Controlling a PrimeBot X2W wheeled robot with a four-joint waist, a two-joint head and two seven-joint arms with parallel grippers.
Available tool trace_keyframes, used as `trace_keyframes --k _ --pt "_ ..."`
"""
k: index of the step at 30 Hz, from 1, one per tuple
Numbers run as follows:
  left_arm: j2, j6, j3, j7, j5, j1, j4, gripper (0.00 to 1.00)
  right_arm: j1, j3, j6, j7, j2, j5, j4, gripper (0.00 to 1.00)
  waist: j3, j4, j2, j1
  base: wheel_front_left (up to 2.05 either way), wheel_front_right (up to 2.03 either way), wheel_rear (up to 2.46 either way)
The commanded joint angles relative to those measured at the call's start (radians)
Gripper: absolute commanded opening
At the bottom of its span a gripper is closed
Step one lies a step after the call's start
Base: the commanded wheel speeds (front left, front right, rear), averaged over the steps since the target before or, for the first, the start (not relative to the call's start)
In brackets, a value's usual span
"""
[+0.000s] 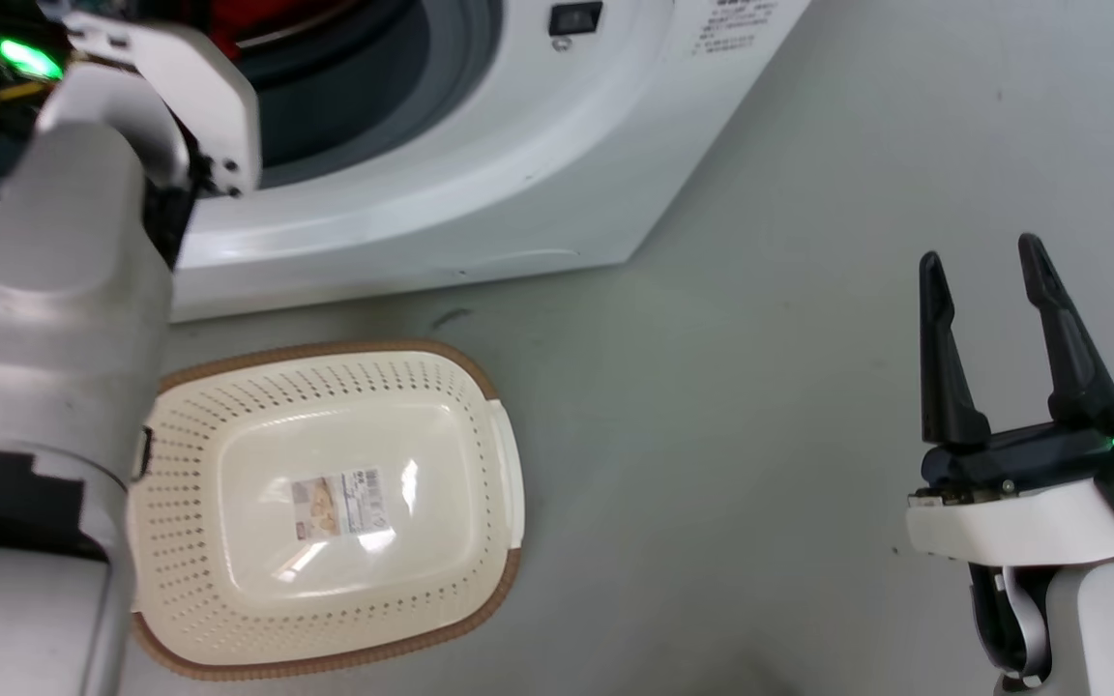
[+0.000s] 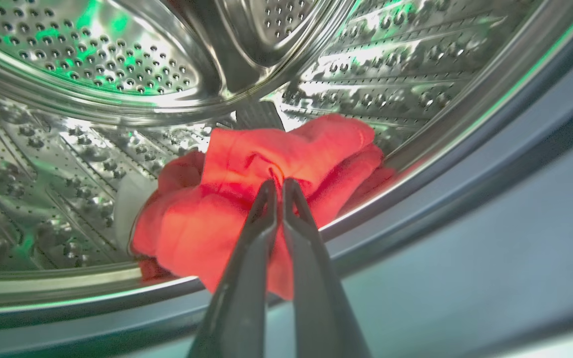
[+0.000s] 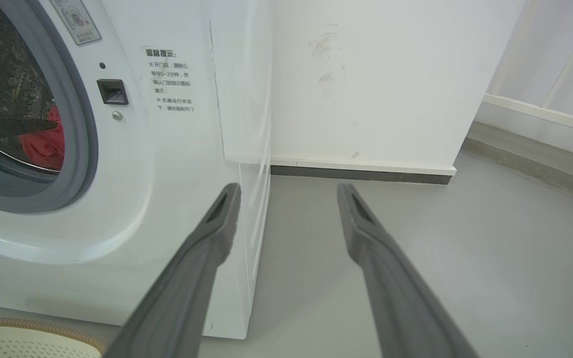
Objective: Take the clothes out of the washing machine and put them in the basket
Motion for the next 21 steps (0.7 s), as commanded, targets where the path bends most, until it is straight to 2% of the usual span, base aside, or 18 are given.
trace_keyframes --k 1,11,21 --pt "-0.009 0.0 -0.012 -0.027 -0.01 0.038 -0.015 0.0 0.017 -0.004 -0.001 -0.002 0.001 -0.01 0.004 1.0 -0.055 0.038 0.0 0.0 0.0 0.0 0.0" --pt "-0.009 0.0 -0.072 -0.113 -0.075 0.185 -0.115 0.0 0.073 -0.009 -0.001 -0.002 0.001 -0.03 0.023 1.0 -0.173 0.079 0.0 0.0 0.0 0.0 0.0" --pt "0.026 0.0 -0.099 -0.128 -0.132 0.336 -0.328 0.0 0.128 -0.018 -0.001 -0.002 0.001 -0.046 0.034 1.0 -0.272 0.113 0.0 0.0 0.0 0.0 0.0"
